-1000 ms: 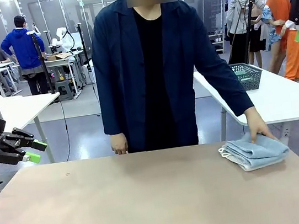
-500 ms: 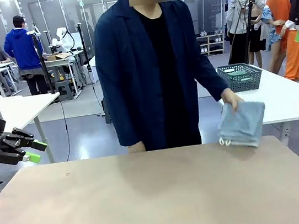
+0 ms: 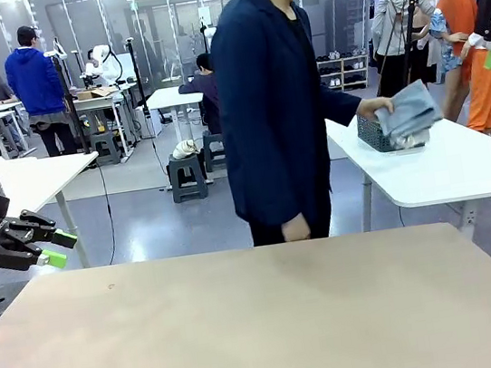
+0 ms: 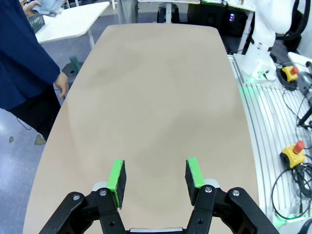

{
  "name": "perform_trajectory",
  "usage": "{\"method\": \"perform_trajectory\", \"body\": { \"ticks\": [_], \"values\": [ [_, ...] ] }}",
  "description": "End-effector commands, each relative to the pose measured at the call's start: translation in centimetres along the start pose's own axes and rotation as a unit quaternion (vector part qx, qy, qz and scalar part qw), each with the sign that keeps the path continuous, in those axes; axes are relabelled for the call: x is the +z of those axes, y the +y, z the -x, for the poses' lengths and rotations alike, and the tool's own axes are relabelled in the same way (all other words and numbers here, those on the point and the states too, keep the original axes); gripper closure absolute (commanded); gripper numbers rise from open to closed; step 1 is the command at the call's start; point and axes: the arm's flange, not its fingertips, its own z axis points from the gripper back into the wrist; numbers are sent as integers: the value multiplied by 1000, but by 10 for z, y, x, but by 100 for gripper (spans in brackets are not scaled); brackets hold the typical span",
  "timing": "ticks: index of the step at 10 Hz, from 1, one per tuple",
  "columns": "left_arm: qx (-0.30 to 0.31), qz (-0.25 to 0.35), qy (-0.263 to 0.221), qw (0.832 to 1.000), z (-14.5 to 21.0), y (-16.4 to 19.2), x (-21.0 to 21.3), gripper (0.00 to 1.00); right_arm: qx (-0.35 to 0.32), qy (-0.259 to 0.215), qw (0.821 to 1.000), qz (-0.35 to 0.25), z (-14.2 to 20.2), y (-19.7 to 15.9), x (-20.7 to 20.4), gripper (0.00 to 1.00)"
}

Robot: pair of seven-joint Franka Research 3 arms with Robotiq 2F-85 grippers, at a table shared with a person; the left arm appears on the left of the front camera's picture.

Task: Fold the towels and place them in the basket.
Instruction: Stack the folded Towel with hook on the right side of the table.

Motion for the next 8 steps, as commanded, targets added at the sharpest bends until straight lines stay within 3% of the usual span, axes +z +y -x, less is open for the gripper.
{"method": "perform_trajectory", "body": {
  "ticks": [1, 8],
  "values": [
    [-3, 2, -9, 1000, -1, -1, 1, 37, 6, -1, 1000, -10, -1, 0, 1, 19],
    [-3, 2, -9, 1000, -1, -1, 1, 37, 6, -1, 1000, -10, -1, 0, 1, 19]
  ]
}}
